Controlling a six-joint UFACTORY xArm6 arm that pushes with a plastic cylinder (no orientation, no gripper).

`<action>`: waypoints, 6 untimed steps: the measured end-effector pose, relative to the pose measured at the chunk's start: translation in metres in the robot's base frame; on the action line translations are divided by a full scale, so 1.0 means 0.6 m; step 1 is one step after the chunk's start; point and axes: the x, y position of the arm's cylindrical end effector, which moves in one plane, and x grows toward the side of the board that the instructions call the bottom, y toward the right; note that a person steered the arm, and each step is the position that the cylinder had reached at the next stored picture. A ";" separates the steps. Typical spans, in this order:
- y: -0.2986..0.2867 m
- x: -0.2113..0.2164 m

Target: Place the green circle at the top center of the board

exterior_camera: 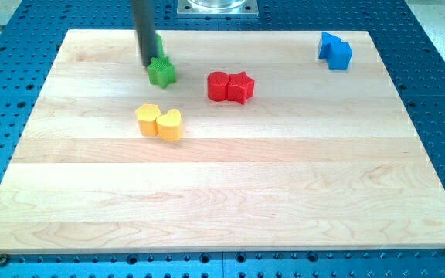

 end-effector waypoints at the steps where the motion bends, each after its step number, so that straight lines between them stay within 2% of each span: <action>1: -0.092 -0.018; 2: 0.030 -0.031; 3: 0.080 -0.036; 4: 0.016 -0.085; 5: 0.140 -0.093; 6: 0.165 -0.093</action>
